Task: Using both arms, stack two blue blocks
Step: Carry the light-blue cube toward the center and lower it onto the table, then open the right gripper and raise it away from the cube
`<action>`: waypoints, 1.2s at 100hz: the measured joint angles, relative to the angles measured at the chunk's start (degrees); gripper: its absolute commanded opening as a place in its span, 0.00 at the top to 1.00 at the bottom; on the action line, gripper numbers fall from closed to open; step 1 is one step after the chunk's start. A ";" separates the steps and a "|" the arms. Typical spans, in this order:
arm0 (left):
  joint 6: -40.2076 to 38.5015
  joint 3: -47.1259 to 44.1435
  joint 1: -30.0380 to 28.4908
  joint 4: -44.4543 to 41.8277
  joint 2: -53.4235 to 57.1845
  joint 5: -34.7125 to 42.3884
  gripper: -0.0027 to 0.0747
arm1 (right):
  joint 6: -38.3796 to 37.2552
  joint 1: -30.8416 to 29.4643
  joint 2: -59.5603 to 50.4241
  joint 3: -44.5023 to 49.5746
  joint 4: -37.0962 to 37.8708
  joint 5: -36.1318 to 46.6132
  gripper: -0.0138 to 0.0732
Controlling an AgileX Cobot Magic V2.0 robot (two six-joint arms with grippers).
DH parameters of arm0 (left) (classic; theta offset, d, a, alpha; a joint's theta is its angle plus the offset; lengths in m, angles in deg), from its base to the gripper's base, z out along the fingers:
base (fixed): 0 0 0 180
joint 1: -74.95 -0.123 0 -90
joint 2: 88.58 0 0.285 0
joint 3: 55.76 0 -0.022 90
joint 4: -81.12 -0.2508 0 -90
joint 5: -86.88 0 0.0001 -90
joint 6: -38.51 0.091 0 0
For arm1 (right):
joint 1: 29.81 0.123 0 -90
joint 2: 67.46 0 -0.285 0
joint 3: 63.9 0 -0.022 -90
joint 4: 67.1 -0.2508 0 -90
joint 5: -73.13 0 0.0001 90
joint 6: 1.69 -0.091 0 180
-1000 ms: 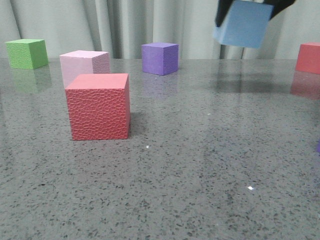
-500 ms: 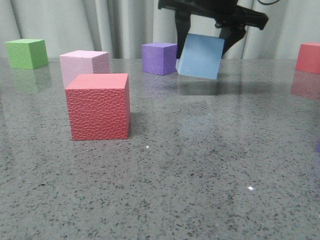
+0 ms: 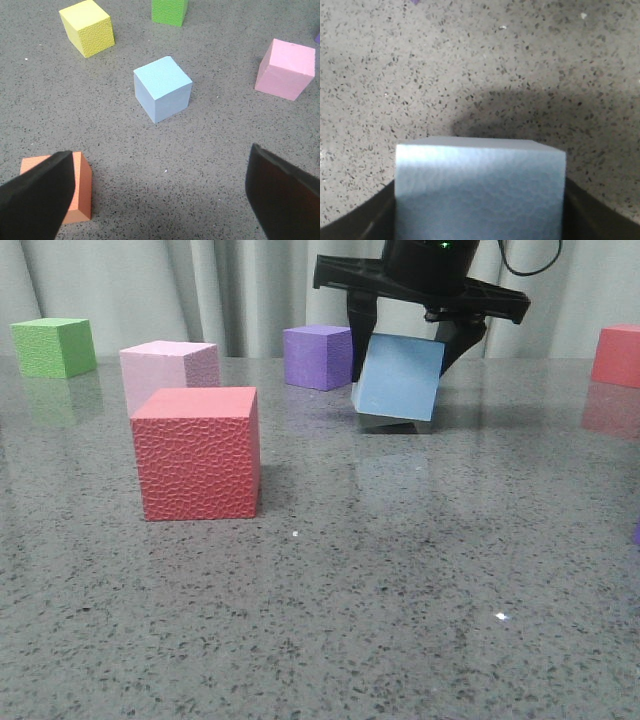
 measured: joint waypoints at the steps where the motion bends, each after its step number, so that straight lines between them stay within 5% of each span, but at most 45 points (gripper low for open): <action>1: 0.00 0.00 0.00 0.00 0.00 0.00 0.11 | 0.00 0.00 0.00 0.00 0.00 0.00 0.43; 22: 0.00 0.00 0.00 0.00 0.00 0.00 0.11 | 0.00 0.00 0.00 0.00 0.00 -0.12 0.13; 72: 0.00 0.00 0.00 0.00 0.00 0.00 0.11 | 0.32 0.00 0.00 -0.53 0.15 -1.42 0.16; 120: 0.00 0.00 0.00 0.00 0.00 0.00 0.11 | 3.16 0.00 -1.08 -12.59 2.12 -9.38 0.16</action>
